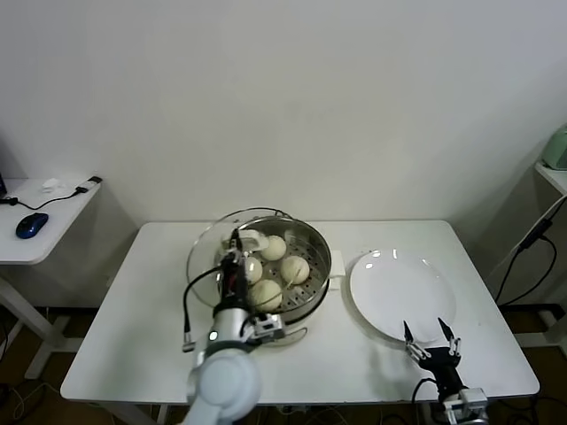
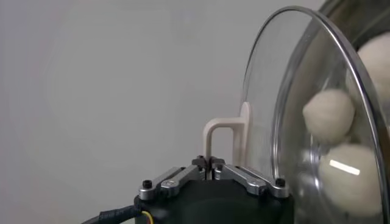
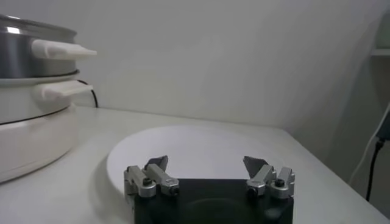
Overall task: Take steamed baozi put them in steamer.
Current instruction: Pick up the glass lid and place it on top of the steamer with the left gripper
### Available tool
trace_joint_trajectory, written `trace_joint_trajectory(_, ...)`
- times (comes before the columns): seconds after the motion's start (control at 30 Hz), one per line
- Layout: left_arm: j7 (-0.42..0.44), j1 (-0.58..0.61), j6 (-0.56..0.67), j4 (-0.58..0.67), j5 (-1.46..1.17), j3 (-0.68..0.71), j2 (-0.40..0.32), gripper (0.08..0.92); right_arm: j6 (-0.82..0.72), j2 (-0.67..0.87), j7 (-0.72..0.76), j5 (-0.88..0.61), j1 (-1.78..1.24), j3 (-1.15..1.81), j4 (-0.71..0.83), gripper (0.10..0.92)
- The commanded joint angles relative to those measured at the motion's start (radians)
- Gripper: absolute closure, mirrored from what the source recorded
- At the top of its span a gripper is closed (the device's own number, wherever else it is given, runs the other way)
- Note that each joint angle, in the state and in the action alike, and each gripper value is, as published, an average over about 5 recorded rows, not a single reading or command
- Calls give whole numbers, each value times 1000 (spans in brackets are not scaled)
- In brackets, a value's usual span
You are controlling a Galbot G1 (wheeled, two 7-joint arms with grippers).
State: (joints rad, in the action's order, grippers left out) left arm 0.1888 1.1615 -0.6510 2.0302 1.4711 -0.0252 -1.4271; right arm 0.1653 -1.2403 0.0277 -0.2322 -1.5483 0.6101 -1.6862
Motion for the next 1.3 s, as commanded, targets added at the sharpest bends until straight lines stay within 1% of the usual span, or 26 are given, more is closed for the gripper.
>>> trace_joint_trajectory(0.03,33,-68,-65,-69,108,133,-104,869,11,2,-5,-14,1,3,13,203)
trace_joint_trajectory(0.27,20,-84,-64,-168,153,144,-153,869,22,6,-11,-25,1,4,22,203)
trace_joint_trajectory(0.53,8,-93,-67,-233,161,122,-160,869,33,3,-20,-25,6,4,29,203)
trace_joint_trajectory(0.83,10,-98,-65,-259,172,96,-142,869,45,2,-24,-18,8,5,28,203)
trace_joint_trajectory(1.17,1,-78,-53,-257,185,80,-134,869,59,-8,-25,-5,10,4,21,203)
trace_joint_trajectory(1.27,3,-72,-42,-253,195,78,-131,843,45,-6,-25,-16,6,4,12,203)
trace_joint_trajectory(1.3,3,-70,-38,-251,199,77,-130,823,39,-5,-27,-24,4,4,8,203)
